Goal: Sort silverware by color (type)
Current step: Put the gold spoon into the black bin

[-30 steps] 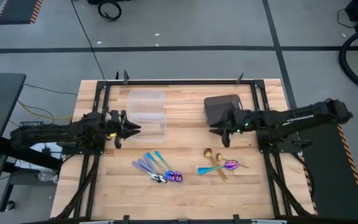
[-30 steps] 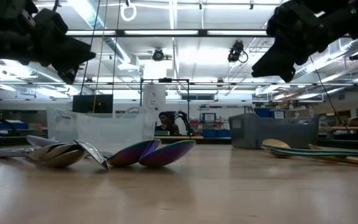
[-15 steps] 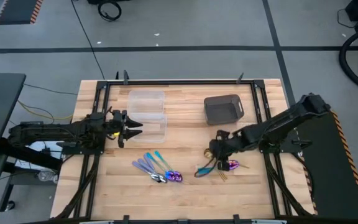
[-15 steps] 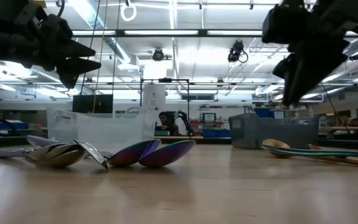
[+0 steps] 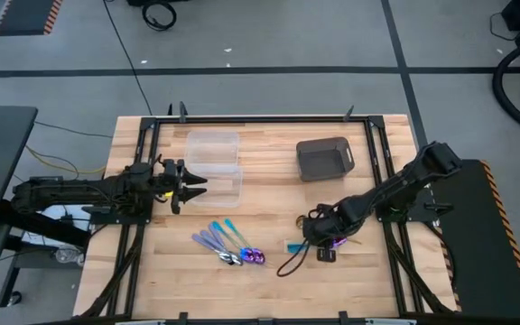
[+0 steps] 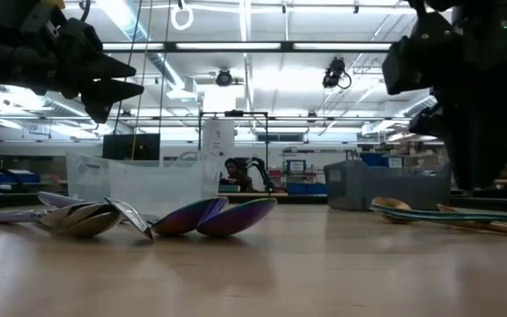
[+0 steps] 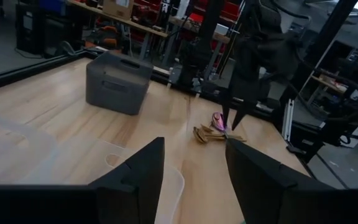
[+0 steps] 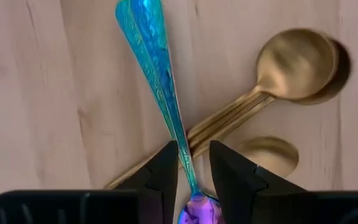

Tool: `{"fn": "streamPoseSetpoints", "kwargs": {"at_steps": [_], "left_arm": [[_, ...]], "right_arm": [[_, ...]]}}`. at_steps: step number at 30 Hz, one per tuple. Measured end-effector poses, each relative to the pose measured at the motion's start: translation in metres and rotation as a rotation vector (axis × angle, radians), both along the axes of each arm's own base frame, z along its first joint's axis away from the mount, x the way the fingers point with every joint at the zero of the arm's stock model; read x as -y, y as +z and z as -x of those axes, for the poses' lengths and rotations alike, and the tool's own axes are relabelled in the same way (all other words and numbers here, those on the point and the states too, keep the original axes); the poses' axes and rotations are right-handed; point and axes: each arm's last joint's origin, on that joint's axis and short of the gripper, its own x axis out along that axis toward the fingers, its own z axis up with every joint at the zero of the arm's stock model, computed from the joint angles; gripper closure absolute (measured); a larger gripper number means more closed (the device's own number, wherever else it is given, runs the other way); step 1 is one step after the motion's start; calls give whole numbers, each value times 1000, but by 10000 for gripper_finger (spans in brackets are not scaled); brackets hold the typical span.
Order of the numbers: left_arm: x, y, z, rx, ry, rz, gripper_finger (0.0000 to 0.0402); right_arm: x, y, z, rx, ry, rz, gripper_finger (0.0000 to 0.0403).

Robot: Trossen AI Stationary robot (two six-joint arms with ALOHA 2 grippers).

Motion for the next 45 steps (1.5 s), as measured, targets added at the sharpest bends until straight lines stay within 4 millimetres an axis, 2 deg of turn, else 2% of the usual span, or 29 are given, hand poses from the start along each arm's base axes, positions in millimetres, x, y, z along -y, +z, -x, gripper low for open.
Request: {"fn": "streamPoseSetpoints", "kwargs": {"at_steps": [10, 18, 23, 36, 45], "left_arm": [[0, 1, 0, 7, 0, -34, 221], [0, 0, 0, -10, 1, -33, 221], [0, -1, 0, -11, 1, -32, 221], [0, 0, 0, -4, 3, -31, 221], [0, 0, 0, -3, 3, -31, 221]], "right_arm": [[-9, -17, 5, -69, 11, 95, 300], [-8, -18, 5, -59, -9, 110, 300], [-3, -22, 12, -107, -66, 127, 300], [2, -9, 14, -65, -131, 133, 300], [13, -10, 24, -158, -239, 243, 299]]}}
